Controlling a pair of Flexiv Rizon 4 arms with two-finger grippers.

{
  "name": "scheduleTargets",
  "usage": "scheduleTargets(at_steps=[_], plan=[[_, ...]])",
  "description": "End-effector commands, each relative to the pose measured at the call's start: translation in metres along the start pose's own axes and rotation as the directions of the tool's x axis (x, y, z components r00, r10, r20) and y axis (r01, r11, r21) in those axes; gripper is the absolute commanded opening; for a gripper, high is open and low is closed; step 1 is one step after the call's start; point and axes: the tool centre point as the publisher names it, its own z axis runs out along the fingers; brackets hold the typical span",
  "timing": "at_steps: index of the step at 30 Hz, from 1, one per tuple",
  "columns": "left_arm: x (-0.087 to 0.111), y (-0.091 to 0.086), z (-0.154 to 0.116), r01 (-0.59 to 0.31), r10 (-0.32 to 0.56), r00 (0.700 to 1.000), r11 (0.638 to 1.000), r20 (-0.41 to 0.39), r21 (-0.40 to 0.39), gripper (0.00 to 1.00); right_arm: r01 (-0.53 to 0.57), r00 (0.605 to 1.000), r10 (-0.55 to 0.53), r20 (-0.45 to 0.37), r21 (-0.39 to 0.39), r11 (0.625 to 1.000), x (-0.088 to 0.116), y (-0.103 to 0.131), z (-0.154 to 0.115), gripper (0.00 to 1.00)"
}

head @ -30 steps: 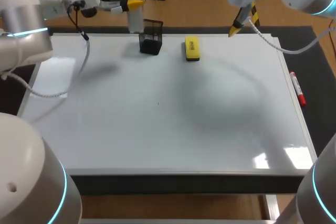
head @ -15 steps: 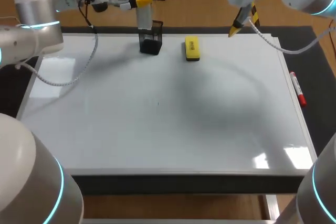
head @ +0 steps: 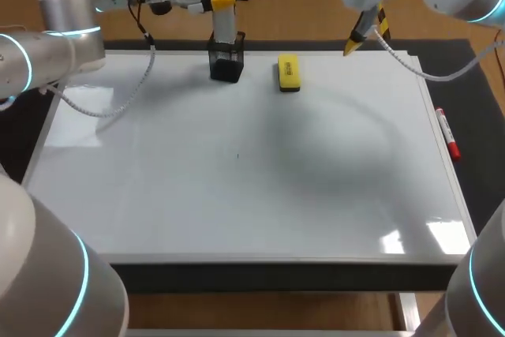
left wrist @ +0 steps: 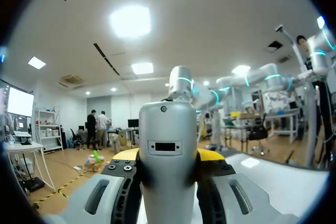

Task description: Pick up the inspection probe, press it on each red-marked spot on the whiteboard one by one, put down the probe, pick up the eraser, and wipe off all the red marks.

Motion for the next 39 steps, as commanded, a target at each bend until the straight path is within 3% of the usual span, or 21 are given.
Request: scheduleTargets(at_steps=[1,14,39], plan=[[-0.01,0.01,-0.004,0.008,-0.004,0.976,1.0,-0.219,0.018,0.0,0.002,1.0,-0.002,-0.004,0.003,1.0,0.0,0.0,0.0,1.0],[-0.013,0.036,-0.008,0.023,-0.009,0.967,0.998,-0.256,0.053,0.0,0.002,1.0,-0.002,-0.004,0.003,1.0,0.0,0.0,0.0,1.0],[-0.007,0.081,-0.014,0.061,-0.054,0.965,0.998,-0.255,0.02,0.0,0.002,1.0,-0.002,-0.004,0.003,1.0,0.0,0.0,0.0,1.0]])
